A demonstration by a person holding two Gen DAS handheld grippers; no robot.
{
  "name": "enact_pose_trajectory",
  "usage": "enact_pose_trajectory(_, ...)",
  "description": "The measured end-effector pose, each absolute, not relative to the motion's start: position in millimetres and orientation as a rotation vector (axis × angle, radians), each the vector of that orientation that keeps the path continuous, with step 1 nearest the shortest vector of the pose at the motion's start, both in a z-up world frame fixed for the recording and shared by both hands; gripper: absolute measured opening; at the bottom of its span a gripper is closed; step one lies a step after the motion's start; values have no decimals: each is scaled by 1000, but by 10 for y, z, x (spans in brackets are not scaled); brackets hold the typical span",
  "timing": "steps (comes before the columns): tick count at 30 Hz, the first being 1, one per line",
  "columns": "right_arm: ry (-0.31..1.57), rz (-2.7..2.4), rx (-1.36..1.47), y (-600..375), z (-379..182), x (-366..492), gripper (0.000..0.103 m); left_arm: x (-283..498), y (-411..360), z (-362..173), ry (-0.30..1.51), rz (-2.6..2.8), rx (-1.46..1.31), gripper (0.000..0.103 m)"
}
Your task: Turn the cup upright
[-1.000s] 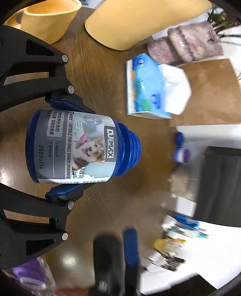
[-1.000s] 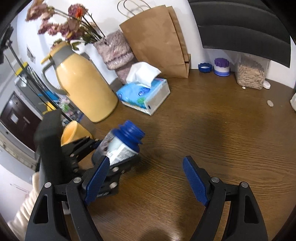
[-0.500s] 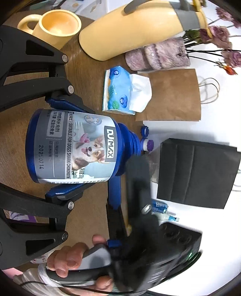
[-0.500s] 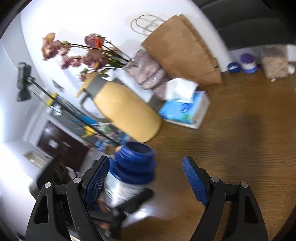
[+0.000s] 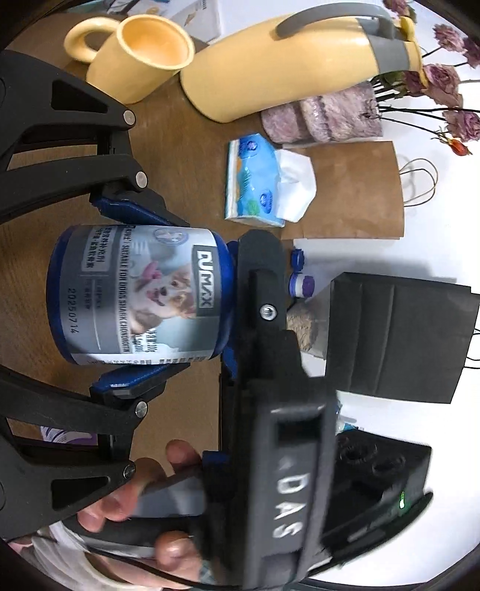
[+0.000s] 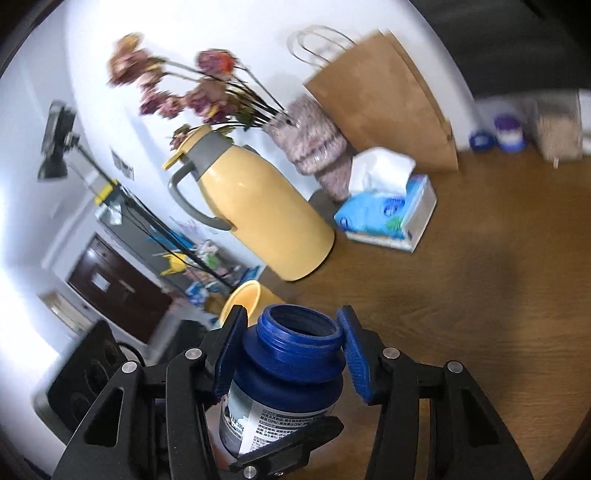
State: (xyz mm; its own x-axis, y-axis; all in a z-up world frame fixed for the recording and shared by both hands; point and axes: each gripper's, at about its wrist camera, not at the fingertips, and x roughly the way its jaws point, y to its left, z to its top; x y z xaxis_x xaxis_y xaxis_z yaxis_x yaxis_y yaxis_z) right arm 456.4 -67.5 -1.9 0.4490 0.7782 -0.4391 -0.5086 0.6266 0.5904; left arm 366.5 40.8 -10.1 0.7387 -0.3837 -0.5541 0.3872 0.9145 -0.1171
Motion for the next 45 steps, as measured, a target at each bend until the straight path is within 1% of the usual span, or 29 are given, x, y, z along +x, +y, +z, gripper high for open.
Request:
enact_pose_trajectory(2, 692, 832, 347, -658, 37, 4463, 55, 3591, 411, -103, 564, -417, 3, 60)
enact_pose_trajectory(6, 620, 800, 334, -683, 101, 4284, 55, 3486, 406, -75, 529, -429, -10, 60)
enact_pose_trajectory(11, 459, 740, 208, -586, 245, 3708, 55, 3252, 397, -51, 491, -443, -2, 61)
enact_pose_trajectory(13, 406, 746, 171, -546, 264, 3493, 46, 3173, 419, -89, 486, -449, -13, 60)
enact_pose_trajectory(15, 380, 738, 145, -524, 229, 3337, 45, 3107, 468, -139, 491, -448, -30, 60)
enact_pose_trajectory(16, 388, 752, 147, -522, 173, 3296, 45, 3088, 484, -157, 498, -444, -34, 61)
enact_pose_trajectory(17, 415, 751, 145, -515, 116, 3288, 45, 3053, 507, -192, 508, -456, -46, 57)
enact_pose_trajectory(20, 489, 749, 169, -547, -54, 3290, 43, 2955, 524, -309, 545, -460, -63, 36)
enact_pose_trajectory(24, 534, 747, 172, -610, -134, 3266, 43, 2928, 466, -518, 631, -440, -54, 35)
enact_pose_trajectory(29, 559, 742, 192, -716, -172, 3251, 43, 2881, 487, -606, 661, -450, -81, 36)
enact_pose_trajectory(31, 577, 728, 192, -750, -188, 3248, 43, 2879, 473, -608, 668, -450, -62, 40)
enact_pose_trajectory(32, 583, 720, 185, -762, -182, 3234, 43, 2894, 474, -605, 698, -444, -61, 49)
enact_pose_trajectory(33, 585, 711, 173, -778, -159, 3208, 43, 2898, 479, -604, 727, -447, -70, 66)
enact_pose_trajectory(34, 581, 710, 164, -792, -140, 3180, 43, 2883, 499, -590, 741, -445, -86, 74)
enact_pose_trajectory(35, 579, 711, 153, -802, -117, 3157, 43, 2831, 522, -568, 738, -419, -90, 78)
enact_pose_trajectory(37, 588, 702, 115, -823, -71, 3108, 43, 2686, 520, -541, 736, -424, -53, 81)
enact_pose_trajectory(38, 594, 700, 97, -840, -51, 3080, 43, 2604, 514, -533, 743, -430, -29, 90)
enact_pose_trajectory(39, 603, 704, 83, -846, -47, 3069, 43, 2530, 515, -547, 748, -431, -26, 95)
enact_pose_trajectory(40, 615, 706, 66, -852, -53, 3055, 43, 2485, 511, -583, 759, -434, -42, 95)
enact_pose_trajectory(41, 625, 701, 52, -857, -67, 3051, 43, 2474, 492, -631, 786, -433, -60, 95)
enact_pose_trajectory(43, 659, 695, 33, -853, -136, 3065, 43, 2475, 432, -740, 828, -421, -65, 80)
enact_pose_trajectory(44, 675, 690, 25, -846, -175, 3073, 43, 2462, 387, -806, 849, -429, -49, 65)
enact_pose_trajectory(45, 691, 688, 14, -835, -221, 3078, 43, 2469, 363, -836, 860, -420, -35, 60)
